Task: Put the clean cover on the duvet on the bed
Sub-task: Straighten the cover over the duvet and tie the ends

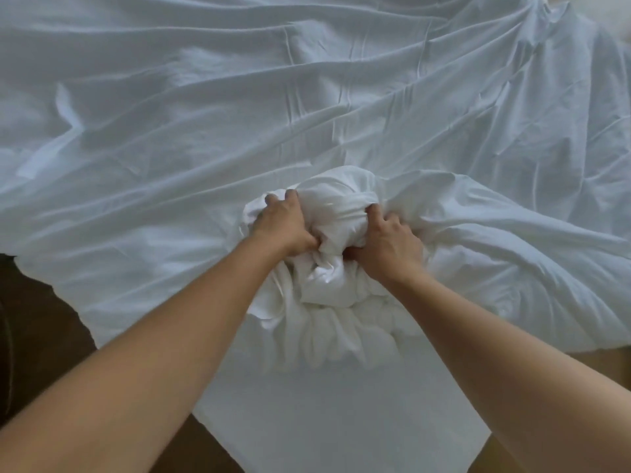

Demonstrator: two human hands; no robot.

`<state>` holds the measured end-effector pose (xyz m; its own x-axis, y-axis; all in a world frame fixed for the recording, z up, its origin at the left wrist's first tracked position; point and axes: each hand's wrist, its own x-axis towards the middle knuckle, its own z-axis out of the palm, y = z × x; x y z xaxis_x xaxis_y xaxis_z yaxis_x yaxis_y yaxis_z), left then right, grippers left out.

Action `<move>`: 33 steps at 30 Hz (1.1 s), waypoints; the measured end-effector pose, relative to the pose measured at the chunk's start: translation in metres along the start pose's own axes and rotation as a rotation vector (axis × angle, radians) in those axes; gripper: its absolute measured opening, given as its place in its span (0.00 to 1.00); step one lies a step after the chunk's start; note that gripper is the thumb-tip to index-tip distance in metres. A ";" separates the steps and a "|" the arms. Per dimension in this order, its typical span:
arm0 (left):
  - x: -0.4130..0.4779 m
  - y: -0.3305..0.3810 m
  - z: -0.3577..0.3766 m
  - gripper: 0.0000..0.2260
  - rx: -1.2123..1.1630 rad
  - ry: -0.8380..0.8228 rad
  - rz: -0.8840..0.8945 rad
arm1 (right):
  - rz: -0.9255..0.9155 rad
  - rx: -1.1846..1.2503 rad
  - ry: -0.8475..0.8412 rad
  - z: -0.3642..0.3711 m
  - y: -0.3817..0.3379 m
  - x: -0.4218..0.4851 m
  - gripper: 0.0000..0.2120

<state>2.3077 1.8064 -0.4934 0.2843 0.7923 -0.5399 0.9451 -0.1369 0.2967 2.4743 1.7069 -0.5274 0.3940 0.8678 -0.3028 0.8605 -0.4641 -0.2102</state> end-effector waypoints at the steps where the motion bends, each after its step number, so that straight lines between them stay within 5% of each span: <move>1: 0.000 0.004 0.009 0.40 -0.009 0.009 -0.021 | 0.007 -0.001 0.025 0.001 -0.001 0.000 0.41; 4: 0.010 0.005 0.021 0.37 -0.068 -0.003 -0.076 | -0.004 -0.010 0.088 0.004 -0.004 -0.002 0.38; 9: 0.009 -0.006 0.017 0.07 -0.138 -0.008 0.060 | -0.011 0.073 0.172 0.007 -0.008 -0.019 0.39; 14: -0.025 -0.030 -0.006 0.10 -0.301 -0.126 0.278 | -0.331 0.047 0.401 -0.024 0.004 -0.032 0.60; 18: -0.078 -0.034 -0.029 0.12 -0.226 -0.165 0.385 | -0.706 -0.103 0.372 -0.068 -0.004 -0.046 0.66; 22: -0.161 -0.030 -0.057 0.16 -0.236 -0.188 0.363 | -0.974 -0.001 0.375 -0.102 -0.022 -0.087 0.50; 27: -0.275 -0.007 -0.061 0.17 -0.299 -0.026 0.305 | -0.753 0.039 0.023 -0.123 -0.021 -0.151 0.39; 33: -0.390 0.034 -0.042 0.09 -0.535 0.312 0.194 | -1.064 0.185 0.302 -0.191 0.022 -0.232 0.17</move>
<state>2.2222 1.5180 -0.2402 0.3059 0.9293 -0.2070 0.6476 -0.0438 0.7607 2.4638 1.5295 -0.2840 -0.4296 0.8341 0.3461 0.7547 0.5420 -0.3697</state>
